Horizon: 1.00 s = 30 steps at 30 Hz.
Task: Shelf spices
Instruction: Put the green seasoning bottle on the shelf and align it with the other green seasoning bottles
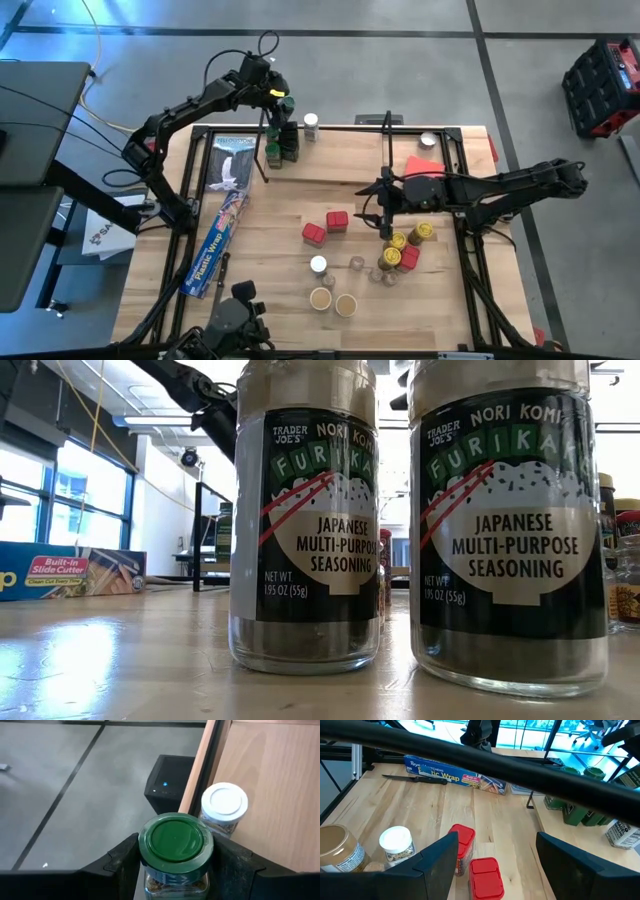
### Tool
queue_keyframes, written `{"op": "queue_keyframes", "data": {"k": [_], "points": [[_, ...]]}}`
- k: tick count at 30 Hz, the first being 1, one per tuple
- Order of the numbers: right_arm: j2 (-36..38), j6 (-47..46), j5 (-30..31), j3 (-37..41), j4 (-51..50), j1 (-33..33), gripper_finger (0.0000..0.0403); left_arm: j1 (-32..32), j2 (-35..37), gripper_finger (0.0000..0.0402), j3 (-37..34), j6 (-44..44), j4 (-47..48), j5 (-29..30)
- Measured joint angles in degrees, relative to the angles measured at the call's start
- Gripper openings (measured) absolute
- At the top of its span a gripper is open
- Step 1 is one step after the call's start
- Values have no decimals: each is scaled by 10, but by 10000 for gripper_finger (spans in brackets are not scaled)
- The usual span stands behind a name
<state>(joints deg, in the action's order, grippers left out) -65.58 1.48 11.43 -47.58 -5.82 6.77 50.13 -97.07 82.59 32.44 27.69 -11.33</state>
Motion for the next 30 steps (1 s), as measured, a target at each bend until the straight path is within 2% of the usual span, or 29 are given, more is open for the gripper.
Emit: {"op": "queue_keyframes", "data": {"k": [9,17,21,30], "points": [[0,-15,0,7,0,0,261,4,1,198,0,4,28,-3],[0,-15,-5,7,0,0,261,29,1,198,0,-2,55,-46],[0,-15,-5,7,0,0,261,42,-4,198,0,-2,57,-89],[0,-17,-5,7,1,0,261,46,-33,198,0,11,60,-100]]}}
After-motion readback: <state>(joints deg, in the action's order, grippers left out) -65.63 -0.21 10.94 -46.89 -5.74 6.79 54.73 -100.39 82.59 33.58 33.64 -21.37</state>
